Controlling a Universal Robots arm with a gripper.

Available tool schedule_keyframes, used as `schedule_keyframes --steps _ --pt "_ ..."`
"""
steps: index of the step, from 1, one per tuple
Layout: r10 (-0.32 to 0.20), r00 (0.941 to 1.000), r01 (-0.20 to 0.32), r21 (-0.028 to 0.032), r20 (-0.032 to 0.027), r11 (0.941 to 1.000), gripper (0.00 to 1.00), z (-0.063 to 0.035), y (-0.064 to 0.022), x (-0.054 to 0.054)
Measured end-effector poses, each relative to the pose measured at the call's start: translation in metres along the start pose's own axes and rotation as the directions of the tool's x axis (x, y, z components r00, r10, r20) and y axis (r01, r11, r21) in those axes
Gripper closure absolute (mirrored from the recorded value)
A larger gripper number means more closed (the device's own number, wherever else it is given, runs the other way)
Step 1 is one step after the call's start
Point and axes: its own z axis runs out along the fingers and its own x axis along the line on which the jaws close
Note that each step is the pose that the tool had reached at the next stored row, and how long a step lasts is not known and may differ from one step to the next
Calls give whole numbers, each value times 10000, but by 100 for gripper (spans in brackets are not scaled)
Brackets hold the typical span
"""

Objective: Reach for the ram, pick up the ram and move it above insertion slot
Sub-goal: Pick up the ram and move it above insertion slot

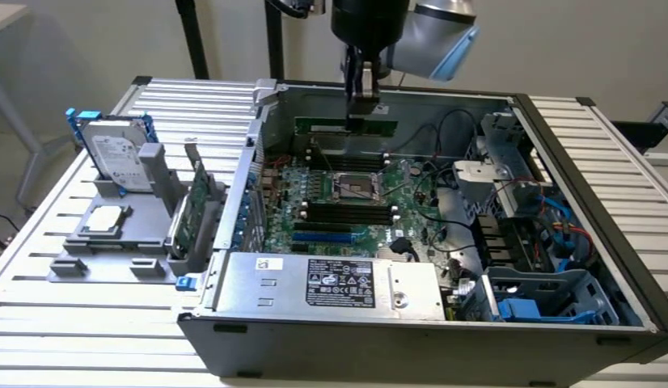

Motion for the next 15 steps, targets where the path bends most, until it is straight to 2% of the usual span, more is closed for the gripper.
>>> schedule_keyframes --steps 6,15 --pt "64 10000 -64 2 -25 10000 87 33 -104 -79" --pt "279 9996 -279 13 -50 9996 87 40 -177 -134"
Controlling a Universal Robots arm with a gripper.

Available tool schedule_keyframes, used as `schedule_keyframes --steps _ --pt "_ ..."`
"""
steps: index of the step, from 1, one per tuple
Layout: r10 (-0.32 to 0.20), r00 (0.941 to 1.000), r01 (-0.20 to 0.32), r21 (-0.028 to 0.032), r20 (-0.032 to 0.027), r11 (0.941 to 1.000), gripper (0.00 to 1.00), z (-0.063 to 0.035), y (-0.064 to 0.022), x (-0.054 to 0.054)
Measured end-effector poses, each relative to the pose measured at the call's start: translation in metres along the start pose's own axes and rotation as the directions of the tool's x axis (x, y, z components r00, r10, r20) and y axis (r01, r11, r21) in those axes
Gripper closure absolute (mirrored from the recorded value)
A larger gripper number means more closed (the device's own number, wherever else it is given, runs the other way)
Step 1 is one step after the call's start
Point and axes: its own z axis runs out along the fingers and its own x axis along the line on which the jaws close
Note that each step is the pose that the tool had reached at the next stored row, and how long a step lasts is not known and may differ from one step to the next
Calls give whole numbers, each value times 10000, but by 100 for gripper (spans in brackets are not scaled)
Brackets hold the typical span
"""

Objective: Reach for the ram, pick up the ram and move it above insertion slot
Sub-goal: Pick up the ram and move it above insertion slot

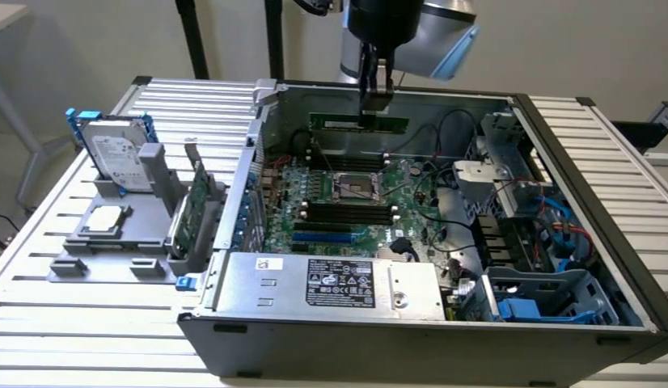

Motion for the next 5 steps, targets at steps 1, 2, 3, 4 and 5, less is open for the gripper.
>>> schedule_keyframes --steps 1,2,3,4,5 --pt "1 10000 -1 0 0 10000 87 0 0 0" --pt "-1 10000 1 0 0 10000 87 0 -1 0" --pt "-1 10000 1 0 0 10000 87 0 -1 0" --pt "-1 10000 1 1 1 10000 87 0 -1 0" --pt "-1 10000 1 0 1 10000 87 0 -1 0"
